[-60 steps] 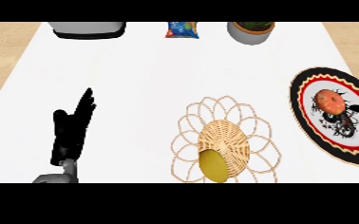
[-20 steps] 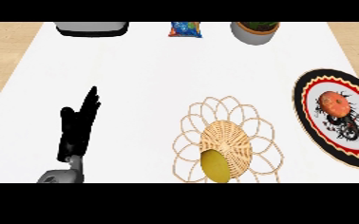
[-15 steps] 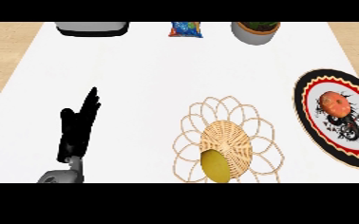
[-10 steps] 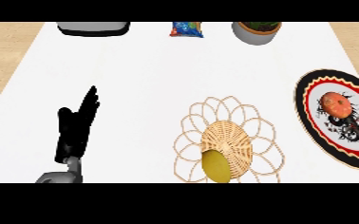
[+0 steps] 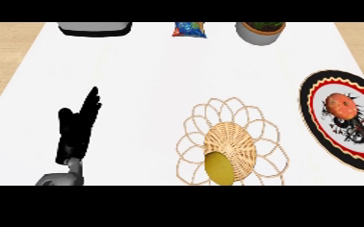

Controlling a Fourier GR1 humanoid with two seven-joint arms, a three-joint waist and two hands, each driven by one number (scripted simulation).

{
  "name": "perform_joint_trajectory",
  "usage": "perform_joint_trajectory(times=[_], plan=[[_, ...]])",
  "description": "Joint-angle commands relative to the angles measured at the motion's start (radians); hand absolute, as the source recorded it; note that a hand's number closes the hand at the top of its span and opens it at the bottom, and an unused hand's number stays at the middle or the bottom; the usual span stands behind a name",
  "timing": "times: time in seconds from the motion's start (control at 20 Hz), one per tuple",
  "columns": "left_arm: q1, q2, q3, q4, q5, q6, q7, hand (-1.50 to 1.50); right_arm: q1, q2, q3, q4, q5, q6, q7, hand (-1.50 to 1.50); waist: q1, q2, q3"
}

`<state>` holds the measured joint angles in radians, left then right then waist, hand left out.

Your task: Pick the squash from the placemat and place it in the plate

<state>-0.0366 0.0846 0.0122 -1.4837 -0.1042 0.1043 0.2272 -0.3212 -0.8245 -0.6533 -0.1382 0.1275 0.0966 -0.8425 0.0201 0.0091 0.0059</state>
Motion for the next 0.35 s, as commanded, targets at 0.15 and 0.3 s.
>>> perform_joint_trajectory(times=[0.15, 0.3], plan=[[0.03, 0.025, 0.007, -0.052, 0.007, -0.021, 0.015, 0.0, 0.031, -0.042, -0.013, 0.008, -0.016, 0.004, 0.018, -1.5, 0.005, -0.001, 0.001], [-0.061, 0.023, 0.037, 0.039, 0.028, -0.026, 0.02, 0.0, 0.031, -0.017, -0.001, 0.004, -0.003, -0.043, 0.003, -1.5, 0.0, 0.003, 0.001]])
